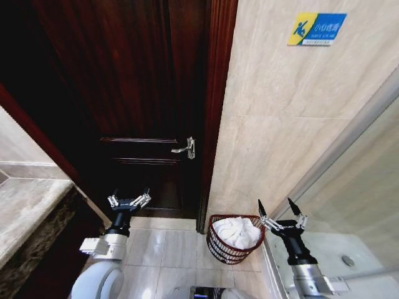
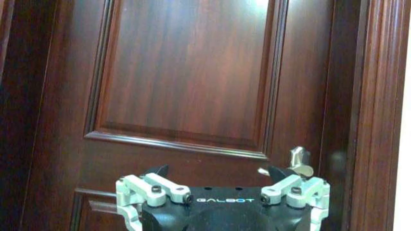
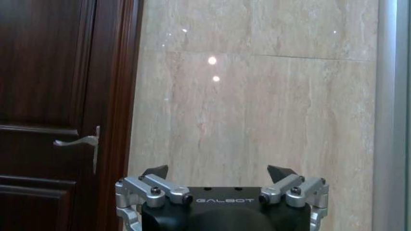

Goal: Discard the used towel into the hamper.

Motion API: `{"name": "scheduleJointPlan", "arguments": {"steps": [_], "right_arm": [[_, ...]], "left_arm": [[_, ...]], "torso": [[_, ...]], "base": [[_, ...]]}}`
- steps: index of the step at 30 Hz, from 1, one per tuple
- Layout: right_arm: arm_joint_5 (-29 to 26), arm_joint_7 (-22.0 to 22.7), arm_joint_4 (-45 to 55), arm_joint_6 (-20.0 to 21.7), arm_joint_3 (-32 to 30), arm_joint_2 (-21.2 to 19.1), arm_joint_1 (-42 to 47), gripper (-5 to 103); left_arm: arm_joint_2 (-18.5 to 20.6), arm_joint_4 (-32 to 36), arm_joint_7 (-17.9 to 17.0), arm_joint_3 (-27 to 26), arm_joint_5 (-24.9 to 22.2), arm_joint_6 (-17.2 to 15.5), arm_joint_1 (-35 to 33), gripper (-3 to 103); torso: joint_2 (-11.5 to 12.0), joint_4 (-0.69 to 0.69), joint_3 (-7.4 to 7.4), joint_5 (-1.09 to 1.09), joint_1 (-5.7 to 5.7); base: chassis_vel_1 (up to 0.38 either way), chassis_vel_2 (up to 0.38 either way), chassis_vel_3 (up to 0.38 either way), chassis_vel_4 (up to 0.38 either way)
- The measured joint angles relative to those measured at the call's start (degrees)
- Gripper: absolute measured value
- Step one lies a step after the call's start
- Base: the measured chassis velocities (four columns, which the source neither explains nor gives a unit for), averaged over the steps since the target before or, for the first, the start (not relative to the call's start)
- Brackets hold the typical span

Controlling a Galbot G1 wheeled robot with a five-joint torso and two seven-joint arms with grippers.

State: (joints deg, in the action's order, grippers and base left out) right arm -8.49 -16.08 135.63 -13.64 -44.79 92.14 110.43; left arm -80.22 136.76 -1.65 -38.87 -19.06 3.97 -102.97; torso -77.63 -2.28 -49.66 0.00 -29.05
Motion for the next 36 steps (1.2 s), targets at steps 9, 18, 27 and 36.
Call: {"name": "scheduleJointPlan", "arguments": {"steps": [9,18,27,36], "right_arm": [[0.0,0.0,0.0,0.0,0.0,0.0,0.0,100],[0.0,0.0,0.0,0.0,0.0,0.0,0.0,100],[0.0,0.0,0.0,0.0,0.0,0.0,0.0,100],[0.0,0.0,0.0,0.0,0.0,0.0,0.0,100]], "left_arm": [[0.0,0.0,0.0,0.0,0.0,0.0,0.0,100],[0.0,0.0,0.0,0.0,0.0,0.0,0.0,100],[0.0,0.0,0.0,0.0,0.0,0.0,0.0,100],[0.0,0.0,0.0,0.0,0.0,0.0,0.0,100]], "torso": [[-2.5,0.0,-1.38,0.0,-1.16],[-2.7,0.0,-1.47,0.0,-1.22],[-2.5,-0.01,-1.39,0.0,-1.18],[-2.4,0.0,-1.3,-0.01,-1.05]], "base": [[0.0,0.0,0.0,0.0],[0.0,0.0,0.0,0.0],[0.026,-0.025,-0.02,0.025],[0.155,-0.15,-0.167,0.153]]}}
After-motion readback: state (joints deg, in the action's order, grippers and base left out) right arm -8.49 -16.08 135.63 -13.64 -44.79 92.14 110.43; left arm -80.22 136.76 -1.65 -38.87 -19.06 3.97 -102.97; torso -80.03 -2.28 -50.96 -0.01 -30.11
